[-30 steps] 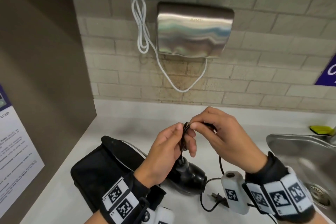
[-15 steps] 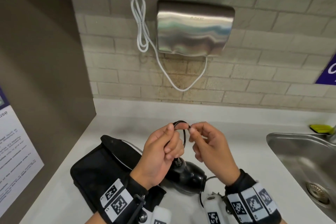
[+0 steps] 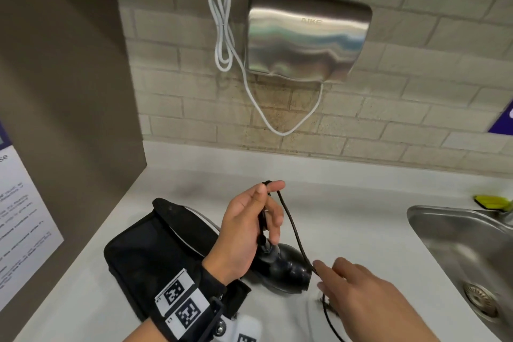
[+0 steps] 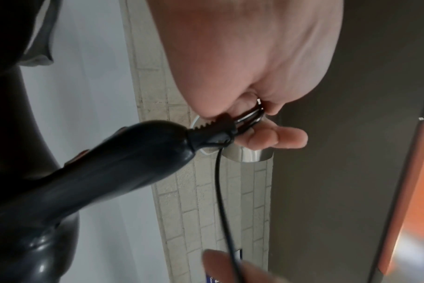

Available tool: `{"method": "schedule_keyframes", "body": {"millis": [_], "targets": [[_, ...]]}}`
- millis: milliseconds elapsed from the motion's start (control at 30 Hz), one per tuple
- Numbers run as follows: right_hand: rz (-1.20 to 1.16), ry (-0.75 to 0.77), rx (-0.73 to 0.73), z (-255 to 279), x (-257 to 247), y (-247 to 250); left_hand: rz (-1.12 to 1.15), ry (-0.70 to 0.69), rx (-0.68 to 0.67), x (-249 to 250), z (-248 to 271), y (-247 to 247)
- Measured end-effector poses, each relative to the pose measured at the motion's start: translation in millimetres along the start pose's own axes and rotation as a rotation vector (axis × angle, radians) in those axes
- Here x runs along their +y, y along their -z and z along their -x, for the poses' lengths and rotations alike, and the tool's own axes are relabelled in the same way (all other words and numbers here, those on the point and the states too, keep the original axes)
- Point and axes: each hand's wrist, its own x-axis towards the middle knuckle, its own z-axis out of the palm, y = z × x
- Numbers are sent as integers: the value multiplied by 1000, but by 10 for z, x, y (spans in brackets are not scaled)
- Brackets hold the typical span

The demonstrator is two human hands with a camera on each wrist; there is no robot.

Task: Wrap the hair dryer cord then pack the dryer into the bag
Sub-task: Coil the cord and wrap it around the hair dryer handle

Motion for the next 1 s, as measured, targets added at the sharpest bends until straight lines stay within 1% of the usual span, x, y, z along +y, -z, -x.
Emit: {"method": "schedule_keyframes", "body": {"millis": [67, 100, 233, 300, 367, 467, 533, 667, 767, 900, 1000], "targets": [[24, 95, 67, -39, -19, 171, -38, -5, -19, -21, 8, -27], [9, 125, 71, -77, -38, 269, -48, -2, -31, -26, 11, -37], [-29, 254, -2, -217, -99, 419, -31, 21, -90, -19, 47, -77], [-81, 283, -44, -287, -110, 409, -45, 24, -127, -8, 69, -87], [-160, 284, -50, -351, -108, 400, -106, 26, -169, 5, 79, -78], [-396, 199, -6, -449, -31, 445, -224, 25, -235, 19, 86, -22], [-540, 148, 36, -505, 34, 483, -260, 21, -276, 28, 104, 13], [-722, 93, 182, -618, 88, 480, -206, 21, -365, 51, 164, 4], [-775, 13, 268, -694, 94, 429, -192, 6, -459, 74, 190, 6], [-850, -116, 360, -783, 72, 356, -214, 2, -483, 98, 182, 50], [-1011, -234, 376, -830, 18, 273, -146, 17, -471, 94, 160, 76]]}}
